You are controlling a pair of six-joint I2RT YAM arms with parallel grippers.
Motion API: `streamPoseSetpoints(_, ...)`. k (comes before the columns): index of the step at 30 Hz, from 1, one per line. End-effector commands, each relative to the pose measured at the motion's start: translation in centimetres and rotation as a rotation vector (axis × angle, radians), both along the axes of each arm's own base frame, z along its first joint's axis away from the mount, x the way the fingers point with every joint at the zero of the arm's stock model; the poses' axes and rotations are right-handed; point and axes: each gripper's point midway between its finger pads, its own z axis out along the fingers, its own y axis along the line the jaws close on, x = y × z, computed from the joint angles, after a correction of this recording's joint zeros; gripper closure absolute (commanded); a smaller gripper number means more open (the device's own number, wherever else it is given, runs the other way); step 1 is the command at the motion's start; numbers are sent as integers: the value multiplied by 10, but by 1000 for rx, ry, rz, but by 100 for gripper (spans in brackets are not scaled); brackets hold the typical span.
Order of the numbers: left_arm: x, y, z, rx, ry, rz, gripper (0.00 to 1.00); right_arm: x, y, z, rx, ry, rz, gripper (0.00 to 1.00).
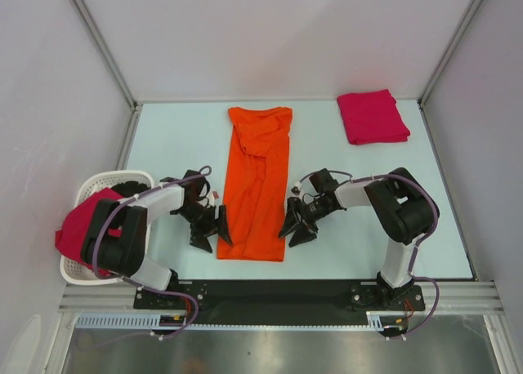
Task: Fold and stack the t-shirts
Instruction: Grab the bottom of the folded rectangular tshirt with both arms
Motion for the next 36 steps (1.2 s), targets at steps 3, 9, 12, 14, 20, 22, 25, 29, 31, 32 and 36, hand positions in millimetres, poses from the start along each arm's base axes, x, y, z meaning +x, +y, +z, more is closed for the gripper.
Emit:
streamPoseSetpoints(3,-1,0,-9,27,36,-19,24,-33,-15,-22,-148,136,43,32)
streamPoseSetpoints(9,-12,-2,-18,10,82,-43,25,-53,-17,-17,-188,192,91,32)
streamPoseSetpoints(12,-11,-4,-18,6,72,-57,28,-59,-13,-15,-217,205,123,33)
streamPoseSetpoints(14,-11,-4,-20,11,79,-62,30,-62,-7,-17,-248,219,153,33)
streamPoseSetpoints(20,-11,-4,-22,18,82,-71,36,-62,12,-22,-297,234,228,47)
streamPoseSetpoints(22,-10,-4,-23,20,83,-70,37,-63,15,-22,-308,242,243,50)
streamPoseSetpoints(25,-7,-5,-24,22,85,-70,37,-68,10,-26,-361,248,272,52)
streamPoseSetpoints(29,-3,-6,-21,18,72,-78,32,-67,-3,-23,-425,183,291,52)
streamPoseSetpoints(31,-3,-5,-20,18,67,-85,32,-64,-12,-13,-461,104,310,44)
streamPoseSetpoints(32,-3,-5,-20,18,69,-87,32,-60,-17,-11,-490,47,316,37)
streamPoseSetpoints(36,-3,-6,-18,2,60,-99,33,-42,-26,27,-488,-198,270,1)
